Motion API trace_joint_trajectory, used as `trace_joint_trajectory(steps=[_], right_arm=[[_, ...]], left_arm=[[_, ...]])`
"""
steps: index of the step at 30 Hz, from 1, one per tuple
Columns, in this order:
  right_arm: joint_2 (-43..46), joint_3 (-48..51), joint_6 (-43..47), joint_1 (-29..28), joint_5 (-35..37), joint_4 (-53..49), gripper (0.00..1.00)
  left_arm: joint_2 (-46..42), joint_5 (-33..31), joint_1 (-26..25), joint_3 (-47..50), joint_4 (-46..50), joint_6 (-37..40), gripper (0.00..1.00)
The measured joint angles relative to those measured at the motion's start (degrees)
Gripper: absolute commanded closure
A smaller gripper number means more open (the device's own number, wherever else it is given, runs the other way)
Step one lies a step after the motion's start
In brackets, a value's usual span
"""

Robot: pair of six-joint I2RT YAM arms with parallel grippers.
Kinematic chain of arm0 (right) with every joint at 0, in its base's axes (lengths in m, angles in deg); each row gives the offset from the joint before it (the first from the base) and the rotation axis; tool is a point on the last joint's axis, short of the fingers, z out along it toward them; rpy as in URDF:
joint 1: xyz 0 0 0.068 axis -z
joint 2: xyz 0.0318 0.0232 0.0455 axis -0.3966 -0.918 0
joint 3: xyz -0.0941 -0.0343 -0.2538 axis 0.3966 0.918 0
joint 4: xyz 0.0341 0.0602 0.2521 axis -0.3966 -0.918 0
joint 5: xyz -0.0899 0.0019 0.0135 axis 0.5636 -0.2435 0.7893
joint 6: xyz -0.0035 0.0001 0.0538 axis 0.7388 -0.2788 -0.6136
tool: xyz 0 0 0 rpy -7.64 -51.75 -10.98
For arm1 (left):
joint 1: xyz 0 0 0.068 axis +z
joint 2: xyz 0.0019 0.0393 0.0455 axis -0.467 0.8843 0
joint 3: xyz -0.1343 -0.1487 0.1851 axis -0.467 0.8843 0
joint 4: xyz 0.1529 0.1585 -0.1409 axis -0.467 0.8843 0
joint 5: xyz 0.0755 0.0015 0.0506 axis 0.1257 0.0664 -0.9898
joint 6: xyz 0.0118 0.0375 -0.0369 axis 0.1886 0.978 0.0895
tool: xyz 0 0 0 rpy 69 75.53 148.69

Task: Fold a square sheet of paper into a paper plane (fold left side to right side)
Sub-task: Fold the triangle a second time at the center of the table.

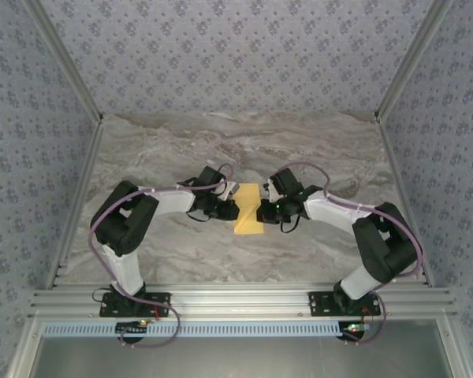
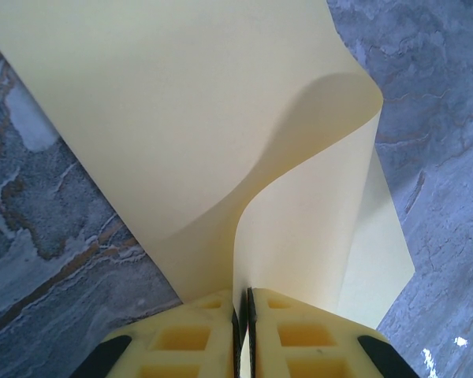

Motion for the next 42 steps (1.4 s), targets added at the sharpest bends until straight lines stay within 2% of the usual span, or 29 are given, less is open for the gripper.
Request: trace_joint_trajectory(steps=[14, 26, 42], right_arm=[[-8.7, -5.7, -2.7, 0.0, -3.9, 10.1, 1.0], [-13.8, -6.3, -2.7, -0.4, -3.8, 10.4, 1.0], [-14.9, -6.3, -1.0, -0.5, -1.7, 9.2, 1.0]], left_arm=[[0.0, -0.2, -0.2, 0.3, -0.8, 0.0, 0.88], [0.0, -0.4, -0.2, 0.3, -0.8, -0.2, 0.88], [0.0, -0.4, -0.2, 0.3, -0.8, -0.2, 0.88]])
